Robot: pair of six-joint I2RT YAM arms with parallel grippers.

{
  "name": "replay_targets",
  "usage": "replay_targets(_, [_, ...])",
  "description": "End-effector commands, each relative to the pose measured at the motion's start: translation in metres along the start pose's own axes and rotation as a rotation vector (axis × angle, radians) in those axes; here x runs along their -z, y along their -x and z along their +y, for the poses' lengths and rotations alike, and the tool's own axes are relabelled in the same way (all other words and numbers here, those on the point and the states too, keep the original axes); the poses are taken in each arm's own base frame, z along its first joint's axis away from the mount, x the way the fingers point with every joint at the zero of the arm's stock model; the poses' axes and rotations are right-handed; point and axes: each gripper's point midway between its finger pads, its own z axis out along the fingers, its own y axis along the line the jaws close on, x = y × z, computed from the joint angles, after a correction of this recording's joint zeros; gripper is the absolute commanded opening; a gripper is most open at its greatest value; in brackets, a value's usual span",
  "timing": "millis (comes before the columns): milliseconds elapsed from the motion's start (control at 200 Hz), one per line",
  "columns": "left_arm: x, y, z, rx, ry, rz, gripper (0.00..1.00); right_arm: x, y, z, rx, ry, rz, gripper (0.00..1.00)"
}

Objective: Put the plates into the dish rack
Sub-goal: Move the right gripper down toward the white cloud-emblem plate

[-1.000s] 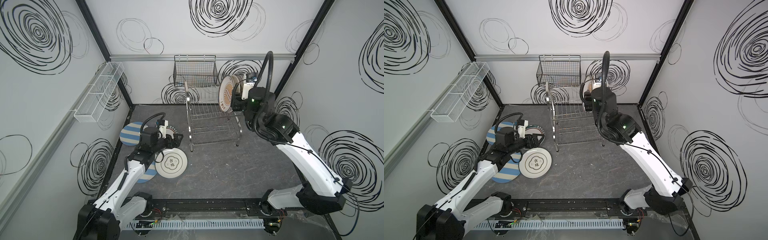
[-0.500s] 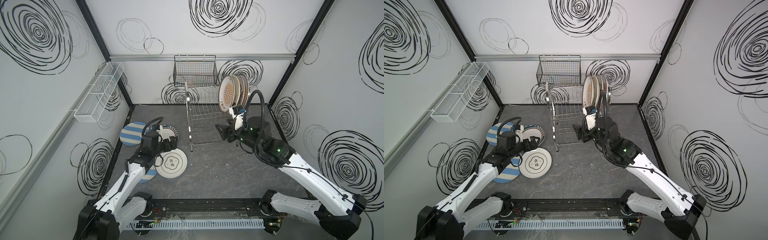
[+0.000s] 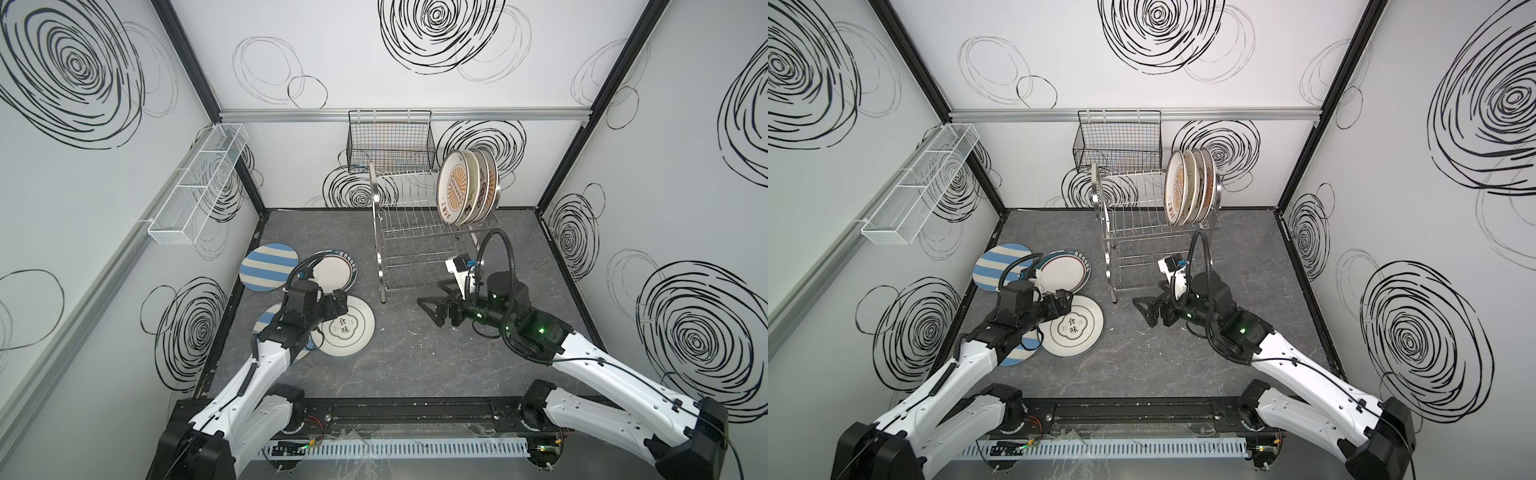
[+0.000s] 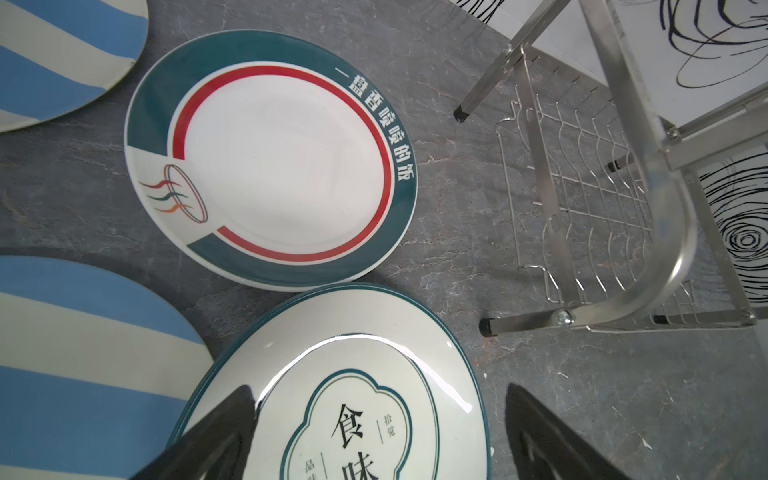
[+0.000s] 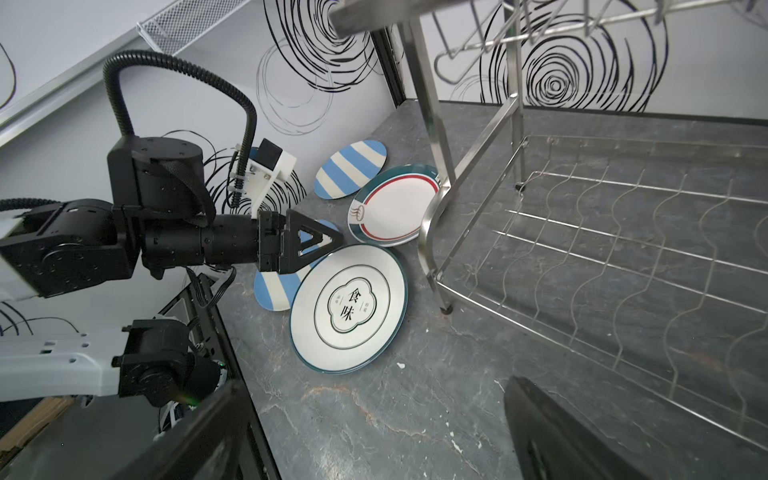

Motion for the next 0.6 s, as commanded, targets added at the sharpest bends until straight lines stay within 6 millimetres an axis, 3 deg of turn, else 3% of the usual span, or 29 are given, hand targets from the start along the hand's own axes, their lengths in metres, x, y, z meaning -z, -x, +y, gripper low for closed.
replay_targets(0, [0.000,0.007,0.002,0.024,0.006,-0.058,0.96,0.001,0.003,0.008,-0.001,0.042,-0.045,1.00])
replay_targets(115, [-0.006,-0.003,0.012,0.028,0.031,-0.032,0.96,-0.008,-0.017,-0.007,-0.012,0.001,-0.008,1.00])
replay_targets(320, [-0.018,-0.013,0.025,0.058,0.043,0.011,0.96,-0.028,-0.047,-0.009,-0.021,0.056,0.072,1.00])
replay_targets(595, [-0.023,-0.018,0.046,0.059,0.119,0.000,0.96,-0.053,-0.058,-0.008,-0.034,0.098,0.140,1.00])
